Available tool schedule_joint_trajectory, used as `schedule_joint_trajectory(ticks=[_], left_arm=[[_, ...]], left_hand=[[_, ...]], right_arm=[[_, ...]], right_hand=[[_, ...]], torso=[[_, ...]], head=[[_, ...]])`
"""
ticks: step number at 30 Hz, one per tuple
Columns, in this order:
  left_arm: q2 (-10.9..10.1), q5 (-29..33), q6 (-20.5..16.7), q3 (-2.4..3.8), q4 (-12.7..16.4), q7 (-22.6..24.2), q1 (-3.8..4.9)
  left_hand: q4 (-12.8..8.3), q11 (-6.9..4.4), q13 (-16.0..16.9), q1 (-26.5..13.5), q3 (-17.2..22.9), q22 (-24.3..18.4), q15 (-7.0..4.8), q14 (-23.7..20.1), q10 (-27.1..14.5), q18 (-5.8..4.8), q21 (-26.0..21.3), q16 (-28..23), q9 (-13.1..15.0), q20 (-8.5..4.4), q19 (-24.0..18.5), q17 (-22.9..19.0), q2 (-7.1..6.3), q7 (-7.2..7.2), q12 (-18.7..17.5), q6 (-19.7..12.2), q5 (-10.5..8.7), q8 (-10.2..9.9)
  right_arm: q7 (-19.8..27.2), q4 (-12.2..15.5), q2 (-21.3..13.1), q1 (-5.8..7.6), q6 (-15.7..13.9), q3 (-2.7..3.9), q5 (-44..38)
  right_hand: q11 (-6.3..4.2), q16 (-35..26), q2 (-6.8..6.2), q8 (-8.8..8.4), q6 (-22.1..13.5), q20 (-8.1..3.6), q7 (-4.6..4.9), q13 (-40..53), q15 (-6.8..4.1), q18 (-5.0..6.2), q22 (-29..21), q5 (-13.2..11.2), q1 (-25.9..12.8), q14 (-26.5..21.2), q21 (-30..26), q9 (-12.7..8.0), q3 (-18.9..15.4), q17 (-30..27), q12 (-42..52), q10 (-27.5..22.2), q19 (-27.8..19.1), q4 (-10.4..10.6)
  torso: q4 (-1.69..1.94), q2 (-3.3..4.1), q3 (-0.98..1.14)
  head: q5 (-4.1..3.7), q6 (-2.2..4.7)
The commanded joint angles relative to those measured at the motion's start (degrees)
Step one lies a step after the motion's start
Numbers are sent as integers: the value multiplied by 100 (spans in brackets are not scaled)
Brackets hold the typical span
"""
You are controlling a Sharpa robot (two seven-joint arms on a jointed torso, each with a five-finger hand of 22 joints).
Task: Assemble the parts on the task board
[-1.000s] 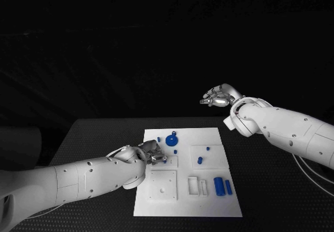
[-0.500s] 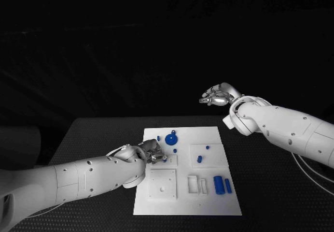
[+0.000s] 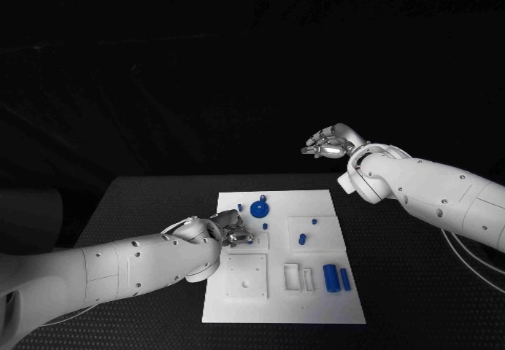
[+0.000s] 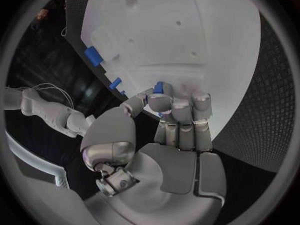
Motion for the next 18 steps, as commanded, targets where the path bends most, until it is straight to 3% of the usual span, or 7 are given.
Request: schedule_joint_trajectory(ticks=[1, 5, 7, 18], left_arm=[[8, -46, 259, -24, 8, -10, -38], [18, -95, 230, -24, -6, -33, -38], [19, -109, 213, -24, -5, -41, -38], [-1, -173, 200, -23, -13, -89, -38]], left_hand=[[8, -169, -6, 85, -32, 103, -275, 121, -198, 40, 18, 37, 332, -583, -34, -9, 5, -659, 18, 1052, 27, 11], [12, -169, -8, 94, -35, 103, -273, 119, -200, 40, 19, 39, 331, -583, -34, -11, 13, -659, 20, 1051, 19, 9], [38, -167, -19, 114, -52, 101, -268, 110, -210, 39, 20, 46, 327, -580, -39, -25, 60, -655, 20, 1040, -106, -2], [58, -168, -26, 121, -59, 101, -266, 107, -214, 39, 21, 53, 326, -578, -42, -34, 103, -656, 22, 1040, -136, -5]], right_arm=[[65, 5, 3, -1, 63, 2, 27], [67, 1, 12, -2, 65, 2, 32], [68, 0, 14, -2, 66, 2, 32], [68, 0, 7, -2, 68, 2, 33]], right_hand=[[39, -10, 22, 32, -24, 8, 23, -12, 17, -13, 6, 37, -31, -42, -25, -9, -2, -8, 27, -16, -51, 34], [40, -8, 26, 32, -25, 9, 23, -19, 18, -12, 10, 47, -38, -44, -30, -11, -5, -9, 30, -17, -51, 41], [40, -8, 27, 32, -25, 9, 23, -22, 18, -12, 11, 50, -40, -45, -31, -11, -6, -9, 31, -17, -51, 43], [39, -7, 27, 31, -27, 10, 23, -33, 19, -10, 16, 62, -43, -49, -38, -14, -10, -10, 35, -20, -52, 46]], torso=[[1, 3, -2], [2, 5, -2], [1, 4, -1], [-1, 2, -2]], head=[[-1, 8], [1, 20], [1, 22], [8, 12]])
